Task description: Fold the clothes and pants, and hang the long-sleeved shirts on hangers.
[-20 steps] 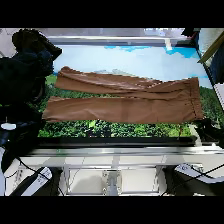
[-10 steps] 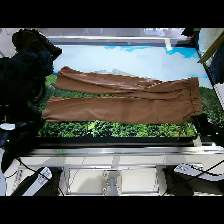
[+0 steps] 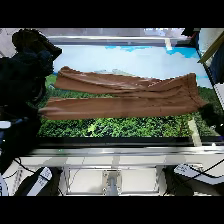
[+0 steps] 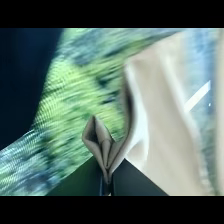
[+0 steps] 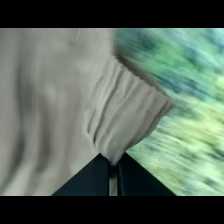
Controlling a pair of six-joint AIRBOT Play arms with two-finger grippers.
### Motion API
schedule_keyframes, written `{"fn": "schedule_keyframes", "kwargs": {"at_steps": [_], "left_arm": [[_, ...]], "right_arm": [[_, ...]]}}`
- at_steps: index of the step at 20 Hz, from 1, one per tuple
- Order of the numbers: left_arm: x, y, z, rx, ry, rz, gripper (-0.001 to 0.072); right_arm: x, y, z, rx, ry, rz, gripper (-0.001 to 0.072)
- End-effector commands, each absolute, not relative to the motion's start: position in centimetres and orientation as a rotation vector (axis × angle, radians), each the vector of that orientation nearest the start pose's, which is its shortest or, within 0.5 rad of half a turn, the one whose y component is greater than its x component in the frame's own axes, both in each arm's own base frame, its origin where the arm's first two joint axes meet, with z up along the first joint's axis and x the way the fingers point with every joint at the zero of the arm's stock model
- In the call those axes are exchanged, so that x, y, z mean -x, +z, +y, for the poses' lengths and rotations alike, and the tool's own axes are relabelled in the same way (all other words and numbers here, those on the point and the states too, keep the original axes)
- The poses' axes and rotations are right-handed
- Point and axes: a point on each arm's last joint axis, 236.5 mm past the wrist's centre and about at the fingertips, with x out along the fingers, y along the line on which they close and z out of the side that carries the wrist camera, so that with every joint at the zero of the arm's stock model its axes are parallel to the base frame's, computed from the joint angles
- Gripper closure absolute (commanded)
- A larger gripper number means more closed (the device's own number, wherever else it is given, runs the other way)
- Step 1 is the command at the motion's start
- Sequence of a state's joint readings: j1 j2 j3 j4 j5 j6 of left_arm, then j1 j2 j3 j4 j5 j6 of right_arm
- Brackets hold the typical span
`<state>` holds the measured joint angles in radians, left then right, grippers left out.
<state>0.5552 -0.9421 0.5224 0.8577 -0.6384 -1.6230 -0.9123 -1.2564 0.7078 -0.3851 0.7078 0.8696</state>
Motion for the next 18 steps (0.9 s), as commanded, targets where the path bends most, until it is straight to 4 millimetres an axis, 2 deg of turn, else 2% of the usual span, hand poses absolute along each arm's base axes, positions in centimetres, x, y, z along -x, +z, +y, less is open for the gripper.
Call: {"fn": "schedule_keyframes", "kwargs": {"at_steps": [1, 3, 4, 5, 6, 9, 11, 13, 16, 18], "left_arm": [[-33.8, 3.3, 9.9, 0.911, 0.342, 0.690, 0.0692], [-33.3, 7.2, 9.7, 0.799, 0.305, 0.681, 0.0693], [-32.7, 8.3, 9.6, 0.748, 0.295, 0.702, 0.0693], [-31.9, 8.3, 9.2, 0.721, 0.287, 0.746, 0.0693], [-31.1, 7.6, 8.6, 0.716, 0.279, 0.800, 0.0694], [-29.1, 4.3, 7.8, 0.699, 0.285, 0.950, 0.0693], [-28.3, 2.2, 7.8, 0.700, 0.298, 1.010, 0.0693], [-27.7, -0.1, 7.4, 0.727, 0.305, 1.068, 0.0693], [-28.3, -2.5, 8.3, 0.746, 0.338, 1.074, 0.0692], [-29.9, -2.8, 9.5, 0.753, 0.366, 1.011, 0.0693]], "right_arm": [[-36.8, 6.9, -20.4, -0.820, -0.195, 0.500, 0.0673], [-36.3, 12.9, -18.6, -0.703, -0.121, 0.473, 0.0672], [-35.7, 14.5, -18.3, -0.642, -0.125, 0.489, 0.0673], [-34.7, 14.7, -18.4, -0.609, -0.157, 0.538, 0.0673], [-33.3, 13.3, -18.1, -0.613, -0.187, 0.634, 0.0674], [-28.0, 6.3, -16.2, -0.590, -0.187, 0.959, 0.0673], [-25.9, 2.7, -15.8, -0.597, -0.214, 1.062, 0.0673], [-24.6, -0.2, -15.4, -0.621, -0.227, 1.122, 0.0673], [-24.3, -2.6, -16.0, -0.644, -0.284, 1.125, 0.0672], [-24.9, -2.5, -18.5, -0.651, -0.401, 1.061, 0.0672]]}}
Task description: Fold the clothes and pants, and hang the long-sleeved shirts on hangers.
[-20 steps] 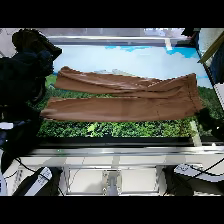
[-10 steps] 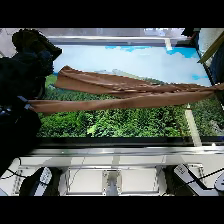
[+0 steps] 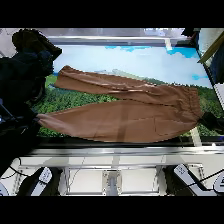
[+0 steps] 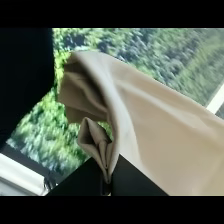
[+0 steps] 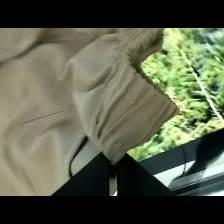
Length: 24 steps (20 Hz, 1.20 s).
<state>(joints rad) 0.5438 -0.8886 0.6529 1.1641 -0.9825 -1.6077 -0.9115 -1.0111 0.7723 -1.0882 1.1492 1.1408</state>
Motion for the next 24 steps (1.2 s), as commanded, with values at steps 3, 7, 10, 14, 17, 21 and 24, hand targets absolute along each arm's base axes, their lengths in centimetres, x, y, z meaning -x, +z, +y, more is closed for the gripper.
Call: {"fn": "schedule_keyframes", "kwargs": {"at_steps": [3, 7, 10, 14, 17, 21, 24], "left_arm": [[-31.1, -4.1, 9.3, 0.832, 0.367, 1.008, 0.0692], [-30.4, -5.8, 7.3, 0.819, 0.306, 1.112, 0.0112], [-29.0, -5.0, 7.4, 0.827, 0.305, 1.134, 0.0065], [-26.6, -0.3, 9.5, 0.804, 0.362, 1.019, 0.0066], [-27.2, 5.8, 9.6, 0.798, 0.352, 0.778, 0.0068], [-30.5, 9.5, 10.8, 0.701, 0.289, 0.596, 0.0204], [-32.8, 5.4, 12.7, 0.799, 0.305, 0.726, 0.0206]], "right_arm": [[-25.1, -2.4, -19.5, -0.647, -0.444, 1.034, 0.0662], [-21.8, -3.7, -19.1, -0.574, -0.445, 1.191, 0.0336], [-18.5, -4.3, -20.3, -0.561, -0.511, 1.276, 0.0329], [-16.7, -2.3, -23.0, -0.585, -0.581, 1.187, 0.0313], [-18.5, -0.3, -23.6, -0.585, -0.570, 1.099, 0.0313], [-23.2, 1.2, -21.6, -0.637, -0.418, 0.960, 0.0316], [-24.7, 1.2, -19.7, -0.613, -0.345, 0.981, 0.0316]]}}
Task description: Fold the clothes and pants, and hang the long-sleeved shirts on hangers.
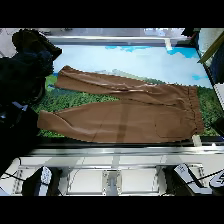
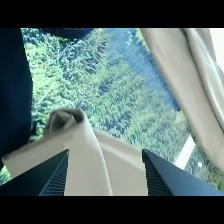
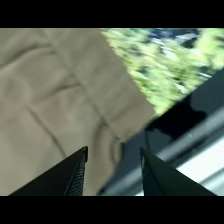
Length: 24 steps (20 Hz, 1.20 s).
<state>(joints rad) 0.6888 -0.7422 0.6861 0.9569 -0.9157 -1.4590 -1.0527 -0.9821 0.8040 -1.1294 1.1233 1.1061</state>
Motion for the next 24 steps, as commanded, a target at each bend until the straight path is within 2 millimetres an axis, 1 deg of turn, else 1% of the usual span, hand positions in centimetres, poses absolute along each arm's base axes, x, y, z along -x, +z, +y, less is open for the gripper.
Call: {"fn": "schedule_keyframes", "kwargs": {"at_steps": [1, 3, 7, 10, 12, 15, 17, 19, 22, 24], "left_arm": [[-33.6, 4.2, 13.3, 0.824, 0.304, 0.767, 0.0193], [-34.9, 1.7, 13.8, 0.864, 0.280, 0.870, 0.0192], [-36.2, -1.6, 13.9, 0.823, 0.174, 1.015, 0.0192], [-36.4, -4.4, 14.0, 0.787, 0.115, 1.090, 0.0194], [-36.2, -6.8, 13.8, 0.794, 0.086, 1.147, 0.0194], [-36.1, -9.4, 13.7, 0.830, 0.077, 1.197, 0.0196], [-36.0, -10.4, 13.4, 0.847, 0.071, 1.221, 0.0196], [-35.6, -10.4, 13.0, 0.860, 0.054, 1.242, 0.0196], [-35.0, -10.3, 11.8, 0.875, 0.016, 1.279, 0.0196], [-35.5, -10.1, 11.3, 0.872, -0.007, 1.267, 0.0196]], "right_arm": [[-25.0, 1.1, -18.8, -0.609, -0.317, 0.996, 0.0316], [-25.8, 1.1, -17.0, -0.602, -0.258, 1.020, 0.0316], [-27.6, 1.7, -14.0, -0.699, -0.197, 1.011, 0.0316], [-29.1, 3.0, -10.9, -0.803, -0.114, 0.987, 0.0317], [-30.0, 3.8, -9.2, -0.827, -0.058, 0.972, 0.0317], [-30.8, 4.6, -7.1, -0.841, -0.004, 0.969, 0.0317], [-31.1, 4.7, -5.8, -0.829, 0.034, 0.986, 0.0317], [-31.3, 4.7, -4.8, -0.827, 0.053, 1.000, 0.0317], [-31.7, 4.7, -4.7, -0.815, 0.052, 0.989, 0.0318], [-31.7, 4.7, -4.7, -0.813, 0.051, 0.990, 0.0318]]}}
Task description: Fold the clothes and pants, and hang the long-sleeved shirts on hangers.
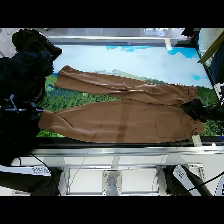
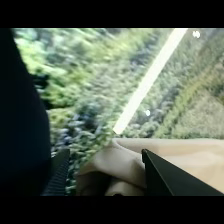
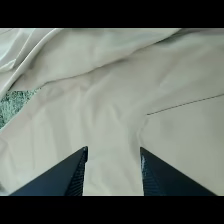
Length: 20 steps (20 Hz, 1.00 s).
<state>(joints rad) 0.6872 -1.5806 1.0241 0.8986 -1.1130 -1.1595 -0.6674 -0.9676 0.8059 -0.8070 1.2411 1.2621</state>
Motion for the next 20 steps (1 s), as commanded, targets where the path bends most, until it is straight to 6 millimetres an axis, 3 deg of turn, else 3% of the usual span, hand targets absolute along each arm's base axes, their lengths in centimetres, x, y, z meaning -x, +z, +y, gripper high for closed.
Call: {"fn": "schedule_keyframes", "kwargs": {"at_steps": [1, 6, 7, 8, 10, 11, 13, 15, 18, 20], "left_arm": [[-36.0, -9.9, 11.0, 0.878, -0.029, 1.248, 0.0196], [-36.9, -9.8, 8.9, 0.947, -0.089, 1.241, 0.0241], [-36.9, -9.7, 8.6, 0.949, -0.100, 1.249, 0.0338], [-36.7, -9.6, 8.3, 0.952, -0.111, 1.257, 0.0484], [-36.3, -9.4, 7.8, 0.942, -0.150, 1.271, 0.0558], [-36.2, -9.3, 7.6, 0.932, -0.166, 1.273, 0.0691], [-36.8, -8.8, 7.8, 0.932, -0.169, 1.251, 0.0691], [-39.2, -6.6, 8.7, 0.913, -0.195, 1.158, 0.0691], [-43.9, -0.5, 9.9, 0.903, -0.243, 0.960, 0.0691], [-45.3, 2.1, 10.7, 0.867, -0.252, 0.896, 0.0691]], "right_arm": [[-31.6, 4.7, -4.7, -0.812, 0.051, 0.990, 0.0318], [-31.4, 4.3, -5.0, -0.794, 0.040, 1.004, 0.0318], [-31.3, 4.2, -5.1, -0.788, 0.036, 1.009, 0.0317], [-31.1, 4.0, -5.2, -0.780, 0.031, 1.015, 0.0318], [-30.9, 3.8, -5.4, -0.766, 0.021, 1.025, 0.0318], [-30.9, 3.6, -5.5, -0.759, 0.017, 1.029, 0.0318], [-30.8, 3.6, -5.6, -0.755, 0.013, 1.031, 0.0318], [-30.8, 3.5, -5.7, -0.752, 0.012, 1.032, 0.0318], [-30.5, 3.2, -6.1, -0.731, -0.004, 1.046, 0.0318], [-30.5, 3.0, -6.5, -0.717, -0.018, 1.044, 0.0318]]}}
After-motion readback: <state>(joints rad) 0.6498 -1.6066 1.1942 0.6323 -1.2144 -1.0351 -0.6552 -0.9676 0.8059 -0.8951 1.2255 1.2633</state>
